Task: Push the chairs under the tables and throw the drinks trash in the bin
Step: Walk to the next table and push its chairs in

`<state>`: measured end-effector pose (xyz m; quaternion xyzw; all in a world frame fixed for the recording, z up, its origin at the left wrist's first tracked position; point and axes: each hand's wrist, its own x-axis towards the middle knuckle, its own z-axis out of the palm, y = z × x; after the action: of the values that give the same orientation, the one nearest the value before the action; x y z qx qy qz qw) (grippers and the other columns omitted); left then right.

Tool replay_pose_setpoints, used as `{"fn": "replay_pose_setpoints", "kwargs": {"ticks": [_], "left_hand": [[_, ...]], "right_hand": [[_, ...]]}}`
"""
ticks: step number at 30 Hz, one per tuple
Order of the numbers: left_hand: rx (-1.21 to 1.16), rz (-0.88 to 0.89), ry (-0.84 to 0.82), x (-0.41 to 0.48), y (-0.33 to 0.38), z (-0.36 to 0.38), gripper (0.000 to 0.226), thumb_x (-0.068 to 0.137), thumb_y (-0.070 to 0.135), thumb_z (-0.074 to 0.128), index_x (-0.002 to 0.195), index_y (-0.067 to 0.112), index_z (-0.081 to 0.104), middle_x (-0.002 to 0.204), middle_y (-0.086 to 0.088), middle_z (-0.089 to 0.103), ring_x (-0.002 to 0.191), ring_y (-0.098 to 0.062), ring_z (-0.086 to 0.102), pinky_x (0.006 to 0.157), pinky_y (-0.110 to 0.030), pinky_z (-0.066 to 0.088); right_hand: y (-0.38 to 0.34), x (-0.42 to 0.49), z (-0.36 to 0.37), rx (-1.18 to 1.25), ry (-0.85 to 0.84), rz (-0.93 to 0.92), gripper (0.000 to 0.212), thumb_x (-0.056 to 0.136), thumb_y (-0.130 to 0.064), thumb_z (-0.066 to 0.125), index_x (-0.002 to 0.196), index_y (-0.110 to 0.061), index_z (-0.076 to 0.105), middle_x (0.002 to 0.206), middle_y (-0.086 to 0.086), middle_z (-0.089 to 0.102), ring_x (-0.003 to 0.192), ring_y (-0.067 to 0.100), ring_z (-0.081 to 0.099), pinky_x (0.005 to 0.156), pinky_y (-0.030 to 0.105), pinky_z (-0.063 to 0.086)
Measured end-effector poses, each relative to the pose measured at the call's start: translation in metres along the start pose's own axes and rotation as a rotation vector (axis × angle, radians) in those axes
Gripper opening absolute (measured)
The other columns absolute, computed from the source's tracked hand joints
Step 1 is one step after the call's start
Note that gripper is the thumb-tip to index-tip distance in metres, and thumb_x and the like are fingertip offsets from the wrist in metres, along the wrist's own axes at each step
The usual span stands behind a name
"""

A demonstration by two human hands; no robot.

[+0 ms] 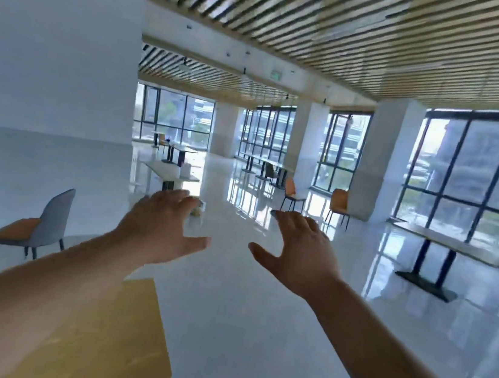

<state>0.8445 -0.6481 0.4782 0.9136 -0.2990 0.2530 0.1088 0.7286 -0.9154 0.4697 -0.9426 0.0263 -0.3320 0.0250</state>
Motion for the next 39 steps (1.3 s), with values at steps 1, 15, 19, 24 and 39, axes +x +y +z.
{"fn": "replay_pose_setpoints", "kwargs": {"ticks": [1,15,19,24,39], "left_hand": [[-0.01,0.025,0.019,0.019,0.023,0.002,0.093,0.076,0.091,0.051,0.149,0.034,0.045,0.158,0.004,0.047,0.141,-0.023,0.044,0.111,-0.044,0.042],[-0.004,0.266,0.092,0.217,0.188,0.113,0.083,0.082,0.081,0.058,0.148,0.032,0.046,0.152,0.004,0.051,0.136,-0.023,0.047,0.108,-0.045,0.04],[-0.038,0.281,0.093,0.286,0.178,0.178,0.074,0.085,0.076,0.058,0.142,0.03,0.05,0.143,0.006,0.056,0.128,-0.021,0.051,0.099,-0.042,0.047],[-0.074,0.314,0.095,0.394,0.158,0.248,0.065,0.084,0.073,0.06,0.132,0.029,0.058,0.133,0.008,0.062,0.119,-0.019,0.056,0.092,-0.039,0.052],[-0.032,0.248,0.003,0.708,0.16,0.46,0.076,0.082,0.077,0.06,0.142,0.032,0.046,0.145,0.006,0.053,0.127,-0.023,0.051,0.099,-0.045,0.049]], "right_hand": [[0.028,0.001,-0.007,-0.019,-0.011,0.013,0.09,0.083,-0.091,0.038,0.15,-0.032,0.044,0.146,-0.001,0.057,0.136,0.029,0.05,0.108,0.05,0.047],[0.237,0.092,0.025,-0.154,-0.001,0.057,0.088,0.084,-0.083,0.044,0.155,-0.031,0.038,0.158,0.003,0.048,0.144,0.031,0.042,0.115,0.049,0.039],[0.279,0.152,0.078,-0.199,-0.05,0.054,0.082,0.087,-0.081,0.048,0.149,-0.028,0.047,0.151,0.003,0.053,0.141,0.029,0.044,0.114,0.049,0.04],[0.337,0.245,0.132,-0.271,-0.098,0.052,0.072,0.087,-0.081,0.048,0.133,-0.027,0.059,0.13,0.001,0.064,0.129,0.026,0.053,0.108,0.047,0.045],[0.561,0.483,0.307,-0.198,-0.055,0.022,0.065,0.09,-0.073,0.054,0.136,-0.026,0.059,0.128,0.004,0.066,0.122,0.029,0.059,0.098,0.048,0.049]]}}
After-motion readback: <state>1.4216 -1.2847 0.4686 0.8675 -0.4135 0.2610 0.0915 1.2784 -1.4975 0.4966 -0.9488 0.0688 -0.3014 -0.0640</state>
